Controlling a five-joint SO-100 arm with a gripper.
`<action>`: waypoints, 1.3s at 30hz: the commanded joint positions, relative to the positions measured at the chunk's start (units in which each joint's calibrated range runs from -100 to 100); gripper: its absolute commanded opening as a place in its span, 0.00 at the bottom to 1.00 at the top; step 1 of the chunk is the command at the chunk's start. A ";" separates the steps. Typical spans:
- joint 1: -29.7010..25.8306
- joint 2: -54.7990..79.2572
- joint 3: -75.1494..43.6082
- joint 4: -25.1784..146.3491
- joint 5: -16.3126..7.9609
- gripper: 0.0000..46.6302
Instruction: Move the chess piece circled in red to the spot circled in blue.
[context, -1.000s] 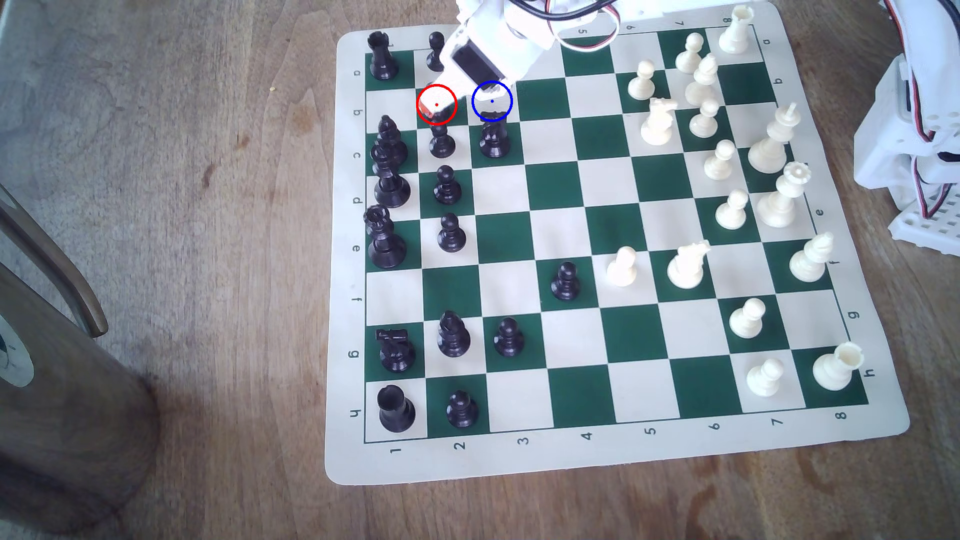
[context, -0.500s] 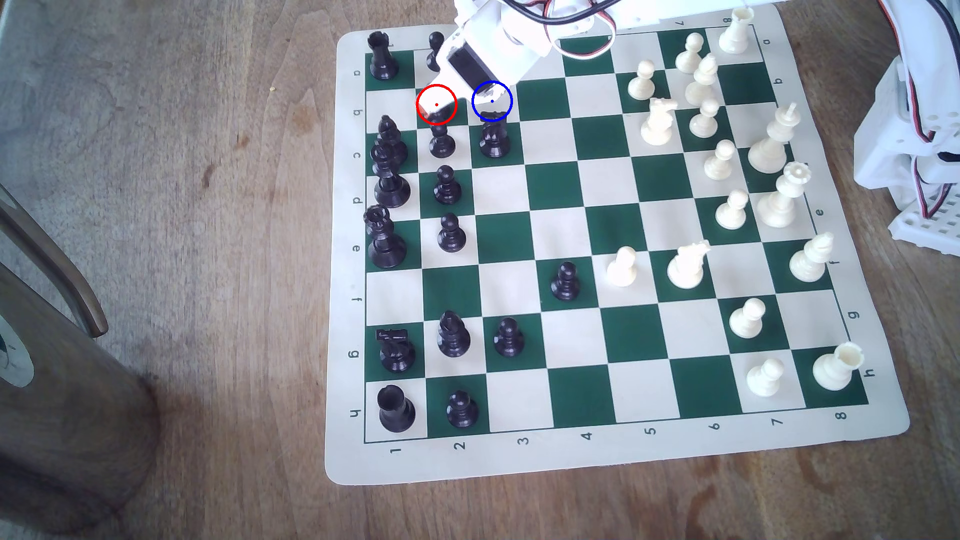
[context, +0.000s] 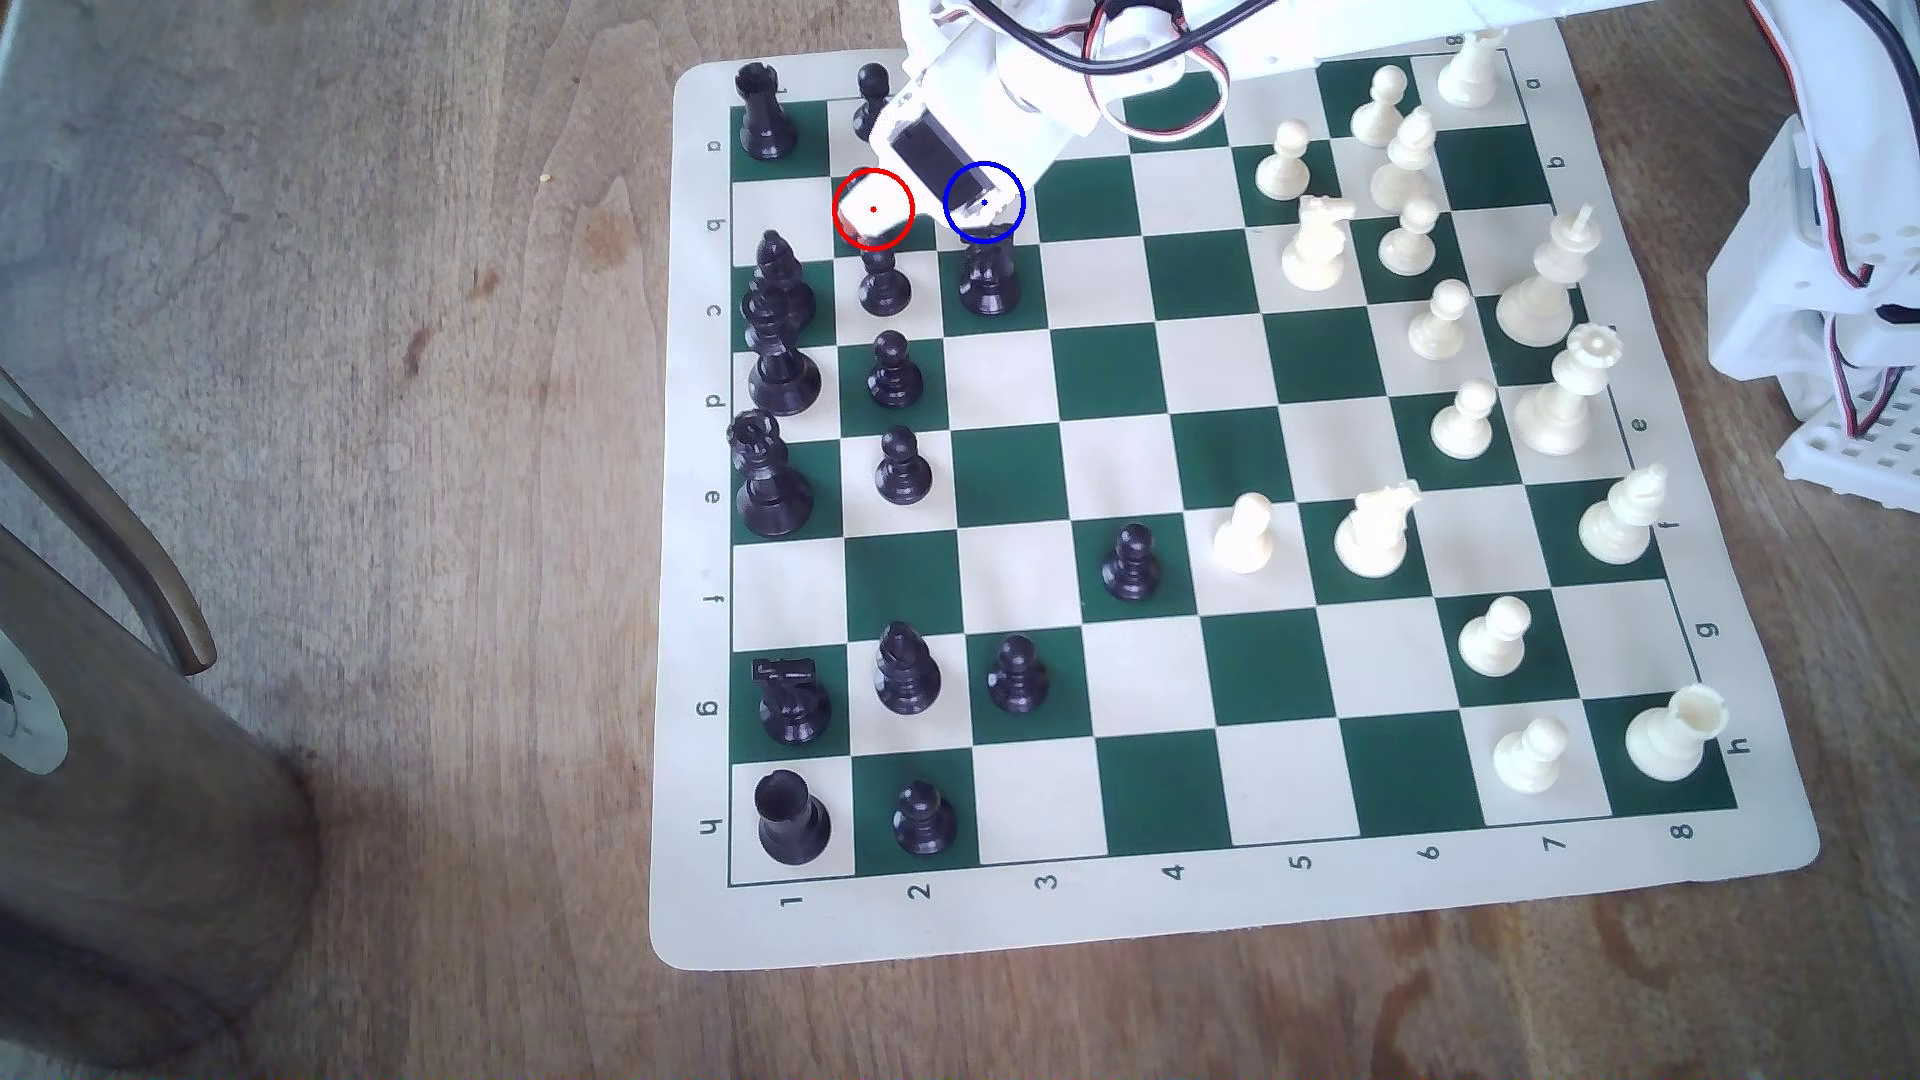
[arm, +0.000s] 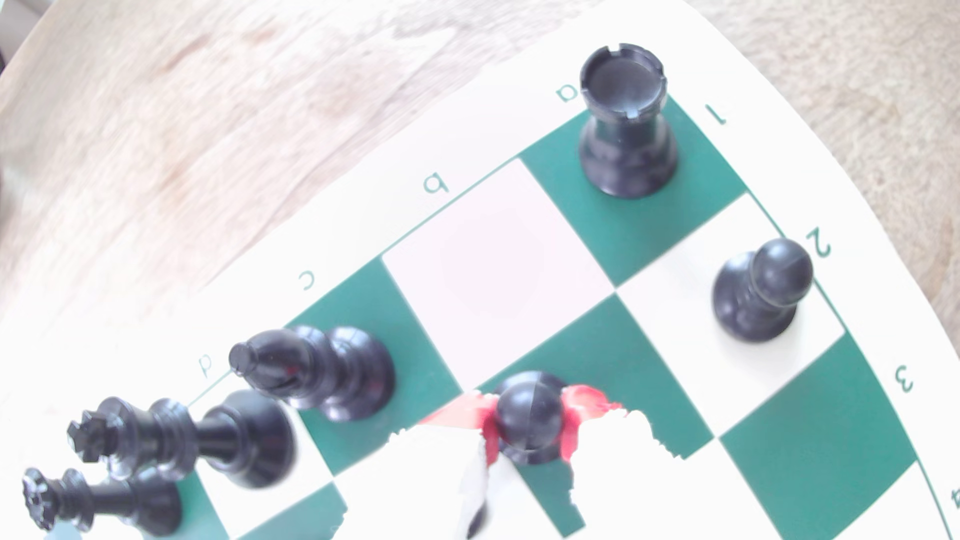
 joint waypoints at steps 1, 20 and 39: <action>1.25 -10.47 -2.86 0.96 0.54 0.00; 2.19 -29.57 26.69 -1.99 2.54 0.00; 3.52 -18.45 26.06 -8.13 4.30 0.00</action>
